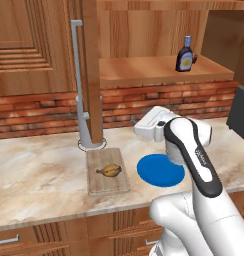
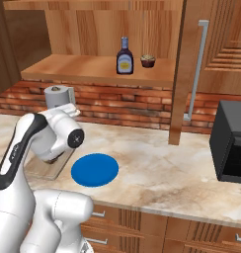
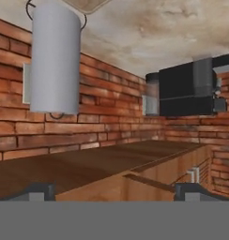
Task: Pick the chicken drumstick from the plate and place it on the cutting board. Then pick the condiment bottle from the cabinet and place it next to the cutting board.
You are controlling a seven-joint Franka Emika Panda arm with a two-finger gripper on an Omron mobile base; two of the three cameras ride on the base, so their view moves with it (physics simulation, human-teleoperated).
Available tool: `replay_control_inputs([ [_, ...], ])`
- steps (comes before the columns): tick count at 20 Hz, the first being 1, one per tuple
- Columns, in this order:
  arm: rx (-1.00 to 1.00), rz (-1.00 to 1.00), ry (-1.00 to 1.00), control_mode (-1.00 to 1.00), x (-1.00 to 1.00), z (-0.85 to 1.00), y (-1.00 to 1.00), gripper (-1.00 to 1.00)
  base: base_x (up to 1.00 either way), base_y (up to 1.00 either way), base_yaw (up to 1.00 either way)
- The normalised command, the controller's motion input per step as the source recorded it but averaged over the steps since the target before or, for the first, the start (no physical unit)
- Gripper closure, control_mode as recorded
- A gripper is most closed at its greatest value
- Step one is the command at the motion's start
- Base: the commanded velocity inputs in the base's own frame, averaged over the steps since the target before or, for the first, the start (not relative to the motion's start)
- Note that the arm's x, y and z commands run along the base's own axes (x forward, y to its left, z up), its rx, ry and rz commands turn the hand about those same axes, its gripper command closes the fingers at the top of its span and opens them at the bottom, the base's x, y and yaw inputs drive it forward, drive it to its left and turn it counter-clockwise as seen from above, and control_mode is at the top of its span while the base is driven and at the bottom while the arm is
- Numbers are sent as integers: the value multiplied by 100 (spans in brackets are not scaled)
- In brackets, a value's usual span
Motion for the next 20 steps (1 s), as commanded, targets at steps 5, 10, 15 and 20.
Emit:
replay_control_inputs([
  [5, 3, -5, 0, -100, 0, 39, -14, -100, 0, 0, 0],
  [10, 1, -7, 0, -100, 0, 39, -13, -100, 0, 0, 0],
  [15, 0, -7, 0, -100, 0, 34, -15, -100, 0, 0, 0],
  [20, 0, -7, 0, -100, 0, 27, -19, -100, 0, 0, 0],
])
